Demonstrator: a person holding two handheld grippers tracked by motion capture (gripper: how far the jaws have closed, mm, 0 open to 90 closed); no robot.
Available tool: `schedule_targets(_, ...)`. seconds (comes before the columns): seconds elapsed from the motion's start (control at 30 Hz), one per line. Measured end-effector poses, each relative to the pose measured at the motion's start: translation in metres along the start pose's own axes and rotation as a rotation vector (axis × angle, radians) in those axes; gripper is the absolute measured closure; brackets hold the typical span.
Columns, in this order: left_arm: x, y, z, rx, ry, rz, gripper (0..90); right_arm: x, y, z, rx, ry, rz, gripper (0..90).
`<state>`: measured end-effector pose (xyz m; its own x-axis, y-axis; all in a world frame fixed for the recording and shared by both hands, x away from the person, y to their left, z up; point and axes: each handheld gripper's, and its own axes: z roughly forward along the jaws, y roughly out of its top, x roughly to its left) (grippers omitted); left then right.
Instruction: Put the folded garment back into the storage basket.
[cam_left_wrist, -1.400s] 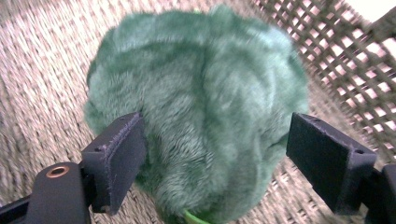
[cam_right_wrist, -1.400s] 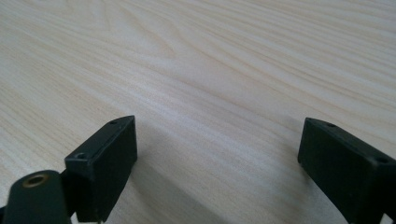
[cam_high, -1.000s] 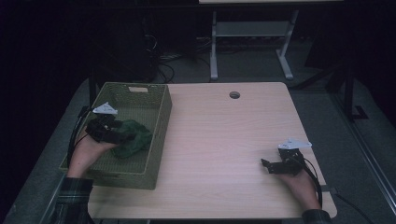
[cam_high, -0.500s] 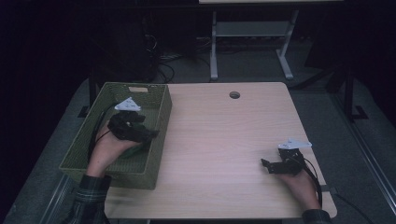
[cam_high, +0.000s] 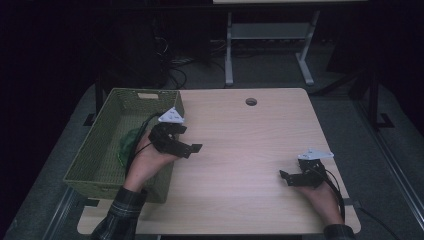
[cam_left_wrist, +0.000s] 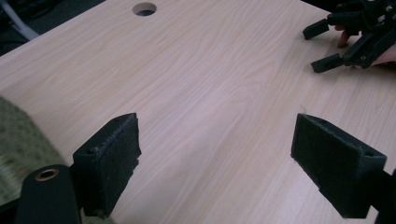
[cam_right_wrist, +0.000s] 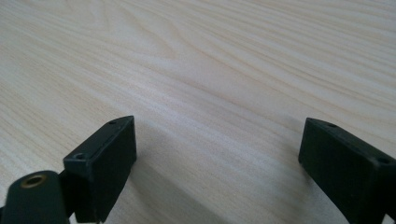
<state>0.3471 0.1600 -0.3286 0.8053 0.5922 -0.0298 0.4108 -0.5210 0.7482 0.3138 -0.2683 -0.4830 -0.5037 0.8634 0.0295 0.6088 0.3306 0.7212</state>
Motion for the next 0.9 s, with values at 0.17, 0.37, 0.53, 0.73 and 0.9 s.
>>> schedule_targets(0.17,-0.015,0.0,0.018,0.0,-0.014,0.006,14.8,0.0,0.0,0.0,0.001,0.001,0.0,10.6)
schedule_targets(0.37,-0.032,-0.005,0.041,0.005,-0.027,0.021,14.5,0.0,0.0,0.0,0.0,0.001,0.0,10.6)
schedule_targets(0.53,-0.04,-0.015,0.062,0.013,-0.029,0.032,14.2,0.0,0.0,0.0,0.001,0.002,0.0,10.4)
schedule_targets(0.73,-0.048,-0.031,0.088,0.034,-0.025,0.049,13.9,0.0,0.0,0.0,0.001,0.002,-0.001,10.4)
schedule_targets(0.9,-0.049,-0.048,0.11,0.062,-0.017,0.055,13.9,0.0,0.0,0.0,0.001,0.002,-0.001,10.4)
